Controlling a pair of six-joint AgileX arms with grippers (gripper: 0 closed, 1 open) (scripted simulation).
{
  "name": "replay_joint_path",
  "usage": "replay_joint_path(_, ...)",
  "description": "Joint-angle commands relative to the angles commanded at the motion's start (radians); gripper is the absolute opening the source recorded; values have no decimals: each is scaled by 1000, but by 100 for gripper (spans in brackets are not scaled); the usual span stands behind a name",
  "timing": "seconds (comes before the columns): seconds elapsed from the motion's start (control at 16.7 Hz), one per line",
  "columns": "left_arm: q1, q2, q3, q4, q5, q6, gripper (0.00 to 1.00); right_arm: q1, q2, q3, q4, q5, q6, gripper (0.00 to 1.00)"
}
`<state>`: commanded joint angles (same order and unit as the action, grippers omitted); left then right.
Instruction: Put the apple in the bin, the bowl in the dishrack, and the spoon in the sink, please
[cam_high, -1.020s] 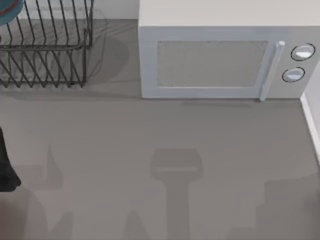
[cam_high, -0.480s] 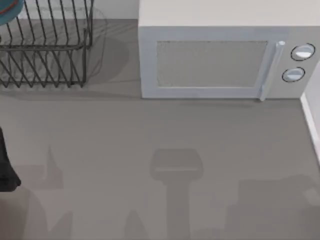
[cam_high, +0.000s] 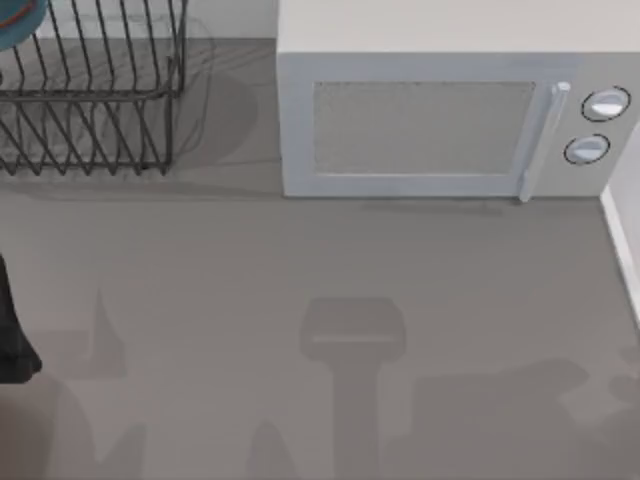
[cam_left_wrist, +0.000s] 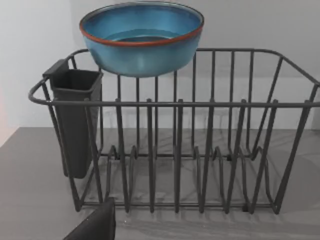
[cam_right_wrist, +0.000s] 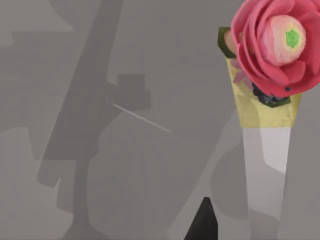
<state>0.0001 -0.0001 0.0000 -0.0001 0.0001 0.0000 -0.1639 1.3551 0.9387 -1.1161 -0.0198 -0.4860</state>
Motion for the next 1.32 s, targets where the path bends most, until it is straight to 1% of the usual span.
replay_joint_path(0.18, 0, 0, 0, 0, 0, 0, 100, 0, 14, 9, 0, -1, 2, 0)
replay_joint_path(0.42, 0, 0, 0, 0, 0, 0, 100, -6, 130, 145, -19, -14, -2, 0)
replay_joint_path(0.66, 0, 0, 0, 0, 0, 0, 100, -13, 334, 391, -49, -36, -10, 0)
replay_joint_path(1.08, 0, 0, 0, 0, 0, 0, 100, -27, 743, 894, -90, -82, -13, 0)
replay_joint_path(1.32, 0, 0, 0, 0, 0, 0, 100, -32, 922, 1123, -98, -103, -9, 0)
